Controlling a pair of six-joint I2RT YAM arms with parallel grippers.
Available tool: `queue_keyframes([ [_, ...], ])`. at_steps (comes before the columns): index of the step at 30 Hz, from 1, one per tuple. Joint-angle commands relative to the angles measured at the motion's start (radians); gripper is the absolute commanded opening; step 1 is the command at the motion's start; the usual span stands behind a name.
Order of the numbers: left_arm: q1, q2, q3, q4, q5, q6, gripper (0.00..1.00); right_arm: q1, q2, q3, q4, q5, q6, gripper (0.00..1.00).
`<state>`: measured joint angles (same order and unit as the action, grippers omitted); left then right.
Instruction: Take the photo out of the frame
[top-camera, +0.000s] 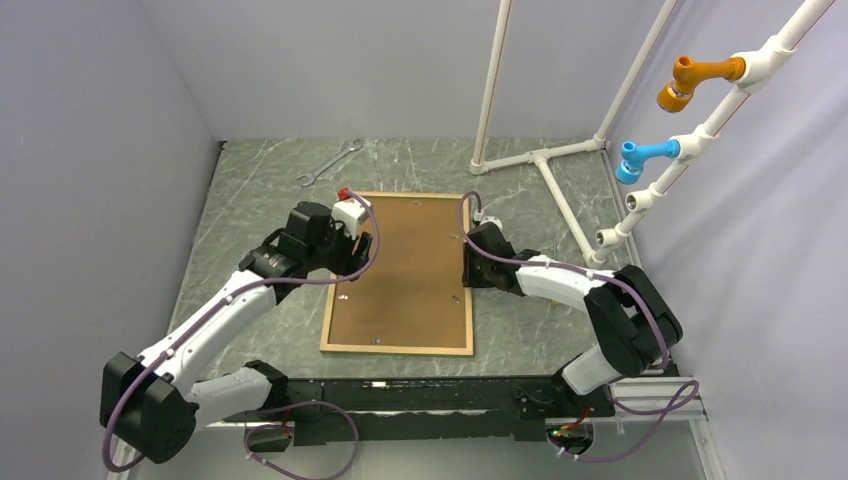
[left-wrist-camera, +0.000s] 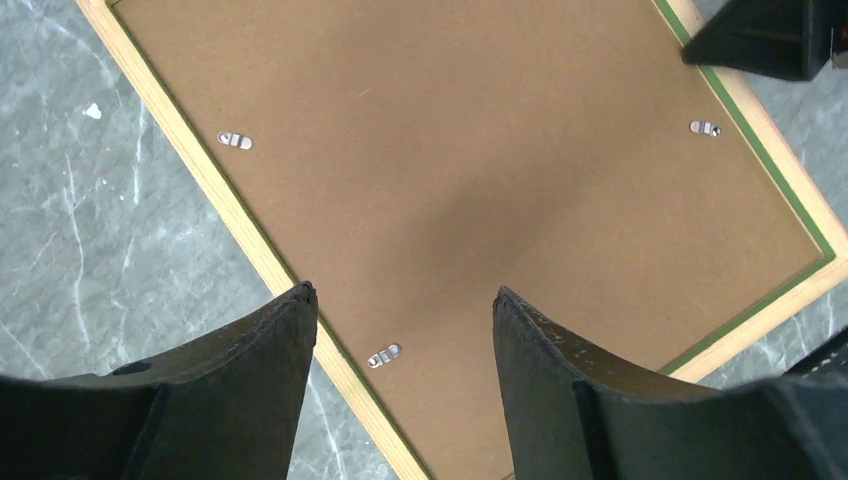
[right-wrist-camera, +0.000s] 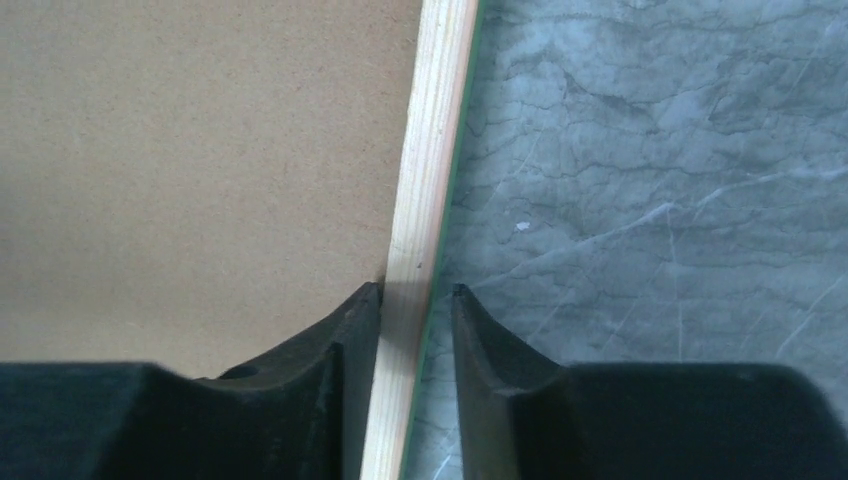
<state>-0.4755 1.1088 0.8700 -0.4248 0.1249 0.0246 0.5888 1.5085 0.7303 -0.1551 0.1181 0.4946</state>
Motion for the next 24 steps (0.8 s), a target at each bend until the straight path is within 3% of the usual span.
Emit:
queue_keyframes([
  [1,-0.069,-0.054,-0.011,0.048,-0.039,0.026,0.69,0.011,0.034,0.032,0.010,0.032,0.032,0.29],
  [5,-0.198,-0.087,-0.004,0.049,-0.061,-0.105,0.68,0.021,0.014,0.066,-0.053,0.041,0.070,0.00],
  [9,-0.364,-0.130,-0.100,0.177,-0.117,-0.276,0.65,0.024,-0.074,0.088,-0.107,-0.023,0.097,0.00],
  [14,-0.644,-0.073,-0.179,0.286,-0.375,-0.402,0.67,0.023,-0.151,0.117,-0.165,-0.058,0.128,0.00],
  [19,-0.811,0.146,-0.018,0.168,-0.543,-0.495,0.72,0.022,-0.216,0.109,-0.171,-0.049,0.185,0.00],
  [24,-1.002,0.397,0.243,-0.038,-0.875,-0.476,0.83,0.027,-0.216,0.145,-0.207,-0.072,0.249,0.00],
])
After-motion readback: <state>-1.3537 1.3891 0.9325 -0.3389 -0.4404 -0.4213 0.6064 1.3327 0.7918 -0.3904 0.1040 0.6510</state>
